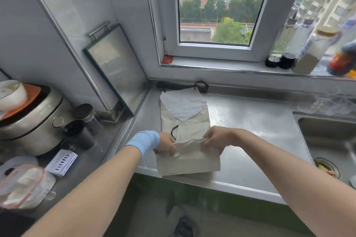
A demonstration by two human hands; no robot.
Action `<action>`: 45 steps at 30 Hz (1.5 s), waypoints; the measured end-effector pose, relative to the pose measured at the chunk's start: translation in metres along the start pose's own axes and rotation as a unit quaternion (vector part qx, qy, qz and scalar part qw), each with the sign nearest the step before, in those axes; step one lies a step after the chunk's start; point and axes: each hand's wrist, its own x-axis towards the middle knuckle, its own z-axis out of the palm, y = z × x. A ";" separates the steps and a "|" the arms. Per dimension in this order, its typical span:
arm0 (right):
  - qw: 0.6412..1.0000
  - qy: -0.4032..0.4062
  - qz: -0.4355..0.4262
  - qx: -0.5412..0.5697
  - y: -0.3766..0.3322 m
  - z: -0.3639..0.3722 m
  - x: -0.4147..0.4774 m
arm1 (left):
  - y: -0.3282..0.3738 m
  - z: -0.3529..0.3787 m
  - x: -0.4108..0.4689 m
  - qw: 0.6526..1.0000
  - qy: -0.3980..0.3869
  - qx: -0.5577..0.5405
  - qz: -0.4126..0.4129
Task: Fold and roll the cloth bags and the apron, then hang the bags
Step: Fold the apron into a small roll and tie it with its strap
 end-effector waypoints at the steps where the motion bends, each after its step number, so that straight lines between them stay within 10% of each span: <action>1: 0.999 0.042 -0.017 0.000 -0.002 -0.004 0.005 | -0.001 -0.007 0.004 1.000 0.026 -0.009 0.007; 6: 0.959 0.272 -0.063 -0.040 0.000 -0.022 0.045 | -0.002 -0.029 0.042 0.978 0.209 -0.002 0.012; 13: 0.953 0.300 -0.023 -0.041 0.006 -0.037 0.127 | -0.013 -0.025 0.108 0.886 0.452 0.035 0.093; 21: 0.912 0.261 -0.062 -0.311 0.046 0.000 0.159 | -0.039 0.018 0.165 0.963 0.116 0.229 0.081; 26: 0.901 0.149 -0.064 -0.402 0.081 0.027 0.156 | -0.047 0.033 0.169 0.956 0.139 0.251 0.063; 37: 0.891 0.176 -0.169 -0.384 0.058 0.054 0.106 | -0.044 0.053 0.130 0.944 0.238 0.206 0.102; 45: 0.867 0.104 -0.134 -0.469 0.068 0.080 0.080 | -0.055 0.094 0.100 0.964 0.144 0.191 0.117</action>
